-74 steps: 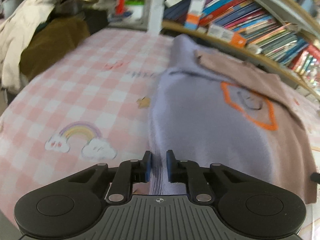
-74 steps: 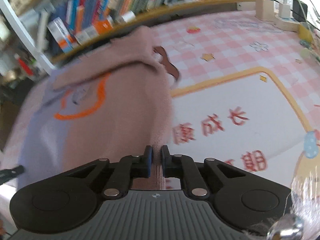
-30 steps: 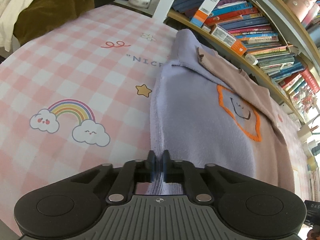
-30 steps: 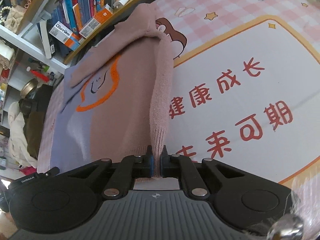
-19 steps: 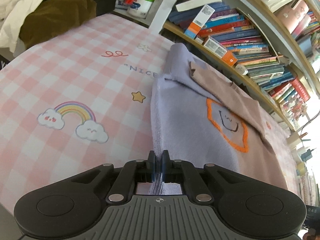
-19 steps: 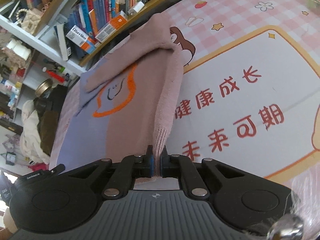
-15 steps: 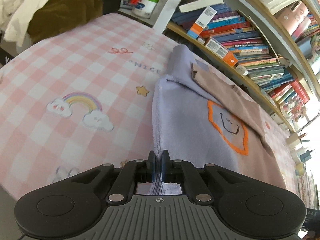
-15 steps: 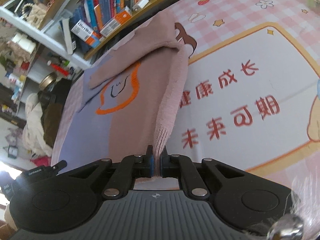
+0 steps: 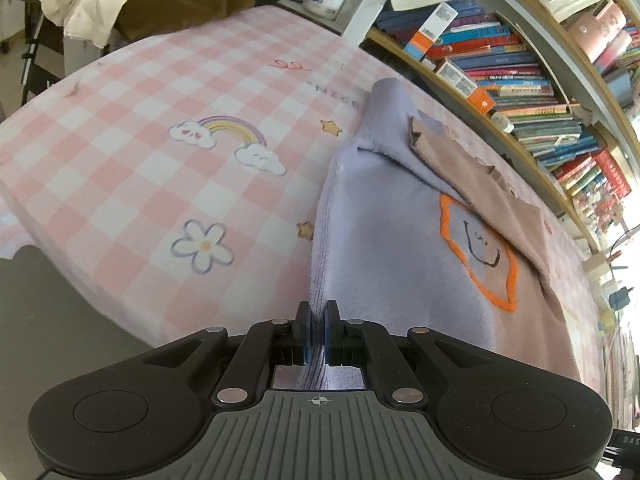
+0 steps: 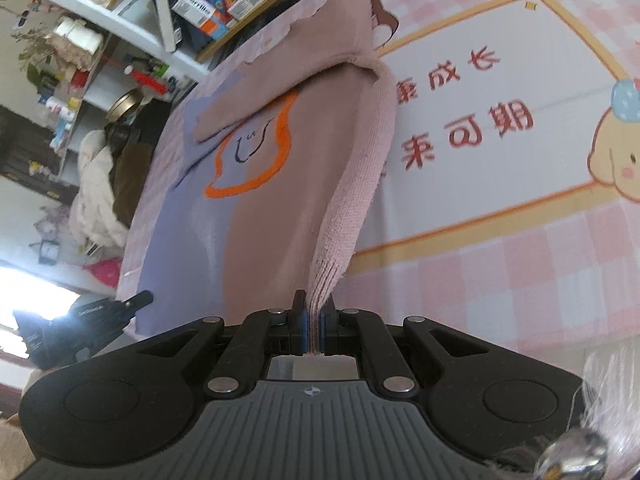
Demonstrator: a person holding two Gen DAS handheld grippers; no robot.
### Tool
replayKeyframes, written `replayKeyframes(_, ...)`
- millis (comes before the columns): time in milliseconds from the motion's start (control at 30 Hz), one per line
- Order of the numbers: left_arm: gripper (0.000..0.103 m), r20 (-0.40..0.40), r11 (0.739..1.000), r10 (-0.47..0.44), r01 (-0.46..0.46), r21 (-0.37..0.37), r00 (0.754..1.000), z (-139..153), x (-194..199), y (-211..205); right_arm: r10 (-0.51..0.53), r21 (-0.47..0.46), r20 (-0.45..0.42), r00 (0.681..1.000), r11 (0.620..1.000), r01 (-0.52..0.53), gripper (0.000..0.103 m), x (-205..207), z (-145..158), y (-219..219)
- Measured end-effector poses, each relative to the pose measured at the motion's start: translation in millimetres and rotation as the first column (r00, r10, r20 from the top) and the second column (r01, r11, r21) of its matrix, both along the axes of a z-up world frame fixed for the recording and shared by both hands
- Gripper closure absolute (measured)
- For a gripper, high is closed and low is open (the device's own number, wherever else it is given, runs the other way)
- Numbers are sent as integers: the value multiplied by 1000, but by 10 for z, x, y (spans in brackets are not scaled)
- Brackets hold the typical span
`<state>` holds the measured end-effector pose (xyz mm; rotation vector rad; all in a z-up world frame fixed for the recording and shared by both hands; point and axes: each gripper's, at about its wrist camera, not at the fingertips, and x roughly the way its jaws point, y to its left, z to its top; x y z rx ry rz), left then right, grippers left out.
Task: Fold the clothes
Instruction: 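Lift both hems with both grippers and fold them onto the collar, then open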
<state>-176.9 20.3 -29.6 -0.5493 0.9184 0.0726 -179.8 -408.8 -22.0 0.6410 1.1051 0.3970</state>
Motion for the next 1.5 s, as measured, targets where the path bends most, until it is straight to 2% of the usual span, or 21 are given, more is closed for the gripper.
replayKeyframes(167,99,-3,1000,9,-9,-23,1000,-2,-83,20,41,14,3,999,999,-41,98,-50,27,-14)
replayKeyframes(400,99,96,999,-9,14,-45,995,269,73,3,18,61,90,996,998,-24,98,67,242,-41)
replayKeyframes(567,98,173,995,20,-3,-97,985,465,266,59,-53,79,150,987,996,41,98,290,402,-185)
replayKeyframes(700,98,262,986,61,-18,-163,963,643,482,84,-134,108,214,968,988,113,98,527,560,-277)
replayKeyframes(900,98,318,985,57,-2,-171,946,764,940,69,-205,143,296,933,975,169,98,919,799,-282)
replayKeyframes(1133,98,327,986,39,16,-166,944,778,1420,107,-261,140,327,908,964,226,98,1379,897,-264)
replayKeyframes(1500,97,252,987,2,39,-158,968,507,1997,111,-313,90,271,910,950,300,98,1876,641,-225)
